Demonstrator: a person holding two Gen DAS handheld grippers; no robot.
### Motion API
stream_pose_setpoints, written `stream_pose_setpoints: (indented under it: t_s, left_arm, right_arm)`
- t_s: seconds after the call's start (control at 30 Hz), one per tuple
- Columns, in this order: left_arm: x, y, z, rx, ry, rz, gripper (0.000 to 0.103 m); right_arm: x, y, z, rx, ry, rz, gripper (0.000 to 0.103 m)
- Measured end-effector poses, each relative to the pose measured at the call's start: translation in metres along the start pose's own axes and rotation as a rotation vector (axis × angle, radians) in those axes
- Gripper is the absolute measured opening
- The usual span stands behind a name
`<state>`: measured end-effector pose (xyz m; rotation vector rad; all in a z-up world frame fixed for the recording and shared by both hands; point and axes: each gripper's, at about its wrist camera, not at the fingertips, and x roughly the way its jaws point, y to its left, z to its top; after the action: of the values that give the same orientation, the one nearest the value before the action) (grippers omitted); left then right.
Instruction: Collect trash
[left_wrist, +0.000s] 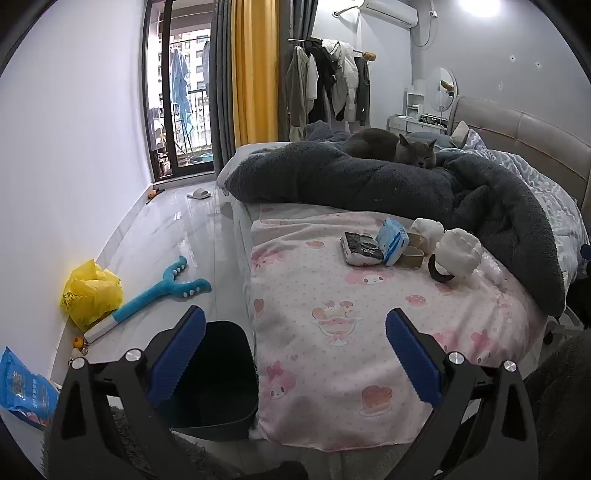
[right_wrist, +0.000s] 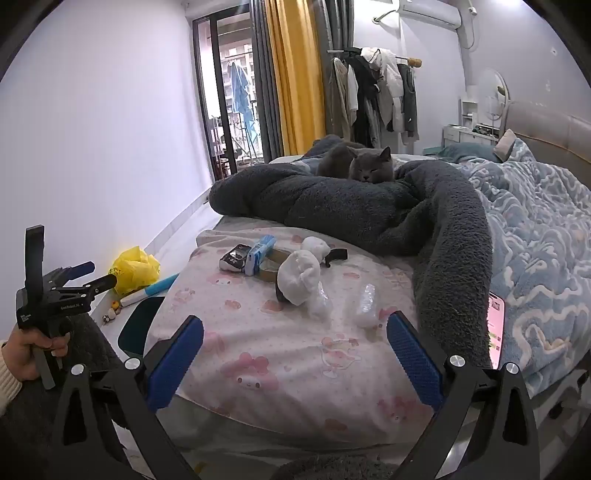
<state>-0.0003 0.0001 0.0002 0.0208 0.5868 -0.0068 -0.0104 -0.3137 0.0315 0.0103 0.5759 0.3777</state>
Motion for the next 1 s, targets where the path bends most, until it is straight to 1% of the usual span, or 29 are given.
stream_pose_setpoints:
  t_s: [1.0]
  left_arm:
    - [-0.0005,0.0023,0.0007,-0.012,0.004,-0.009,0.1]
  right_arm:
    - [0.0005,0.0011,-0.0001,0.004,0.001,0.002,0.1]
